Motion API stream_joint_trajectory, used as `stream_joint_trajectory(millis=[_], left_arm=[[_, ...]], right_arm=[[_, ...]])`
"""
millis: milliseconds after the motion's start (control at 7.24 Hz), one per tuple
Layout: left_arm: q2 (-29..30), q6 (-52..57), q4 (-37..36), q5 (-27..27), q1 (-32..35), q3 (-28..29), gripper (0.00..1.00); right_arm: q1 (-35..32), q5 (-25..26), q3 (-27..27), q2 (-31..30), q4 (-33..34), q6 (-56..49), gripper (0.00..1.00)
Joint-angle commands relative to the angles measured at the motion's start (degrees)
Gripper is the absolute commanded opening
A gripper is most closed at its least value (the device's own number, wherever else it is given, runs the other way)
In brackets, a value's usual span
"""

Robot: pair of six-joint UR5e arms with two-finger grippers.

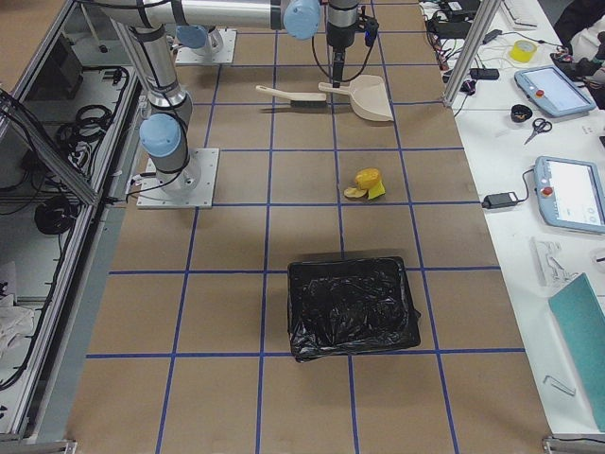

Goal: Sweep and dump trash in nearest bin

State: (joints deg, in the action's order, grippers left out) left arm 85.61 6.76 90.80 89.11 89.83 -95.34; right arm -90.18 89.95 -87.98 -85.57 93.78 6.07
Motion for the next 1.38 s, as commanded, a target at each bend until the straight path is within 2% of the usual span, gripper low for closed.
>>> stream_joint_trajectory(millis=[0, 967, 1243], left_arm=[[-0.17, -0.25, -0.01, 0.19, -0.01, -0.03, 1.0], [1.4, 0.1, -0.71, 0.01, -0.45, -0.37, 1.0], [1.58, 0.19, -0.71, -0.86, -0.27, -1.77, 1.0]], right_arm=[[0.0, 0.05, 0.0, -0.03, 0.08, 0.0, 1.0], [0.0, -0.03, -0.53, -0.29, 0.09, -0.18, 1.0], [-0.78, -2.57, 0.43, 1.62, 0.61, 0.08, 1.0]])
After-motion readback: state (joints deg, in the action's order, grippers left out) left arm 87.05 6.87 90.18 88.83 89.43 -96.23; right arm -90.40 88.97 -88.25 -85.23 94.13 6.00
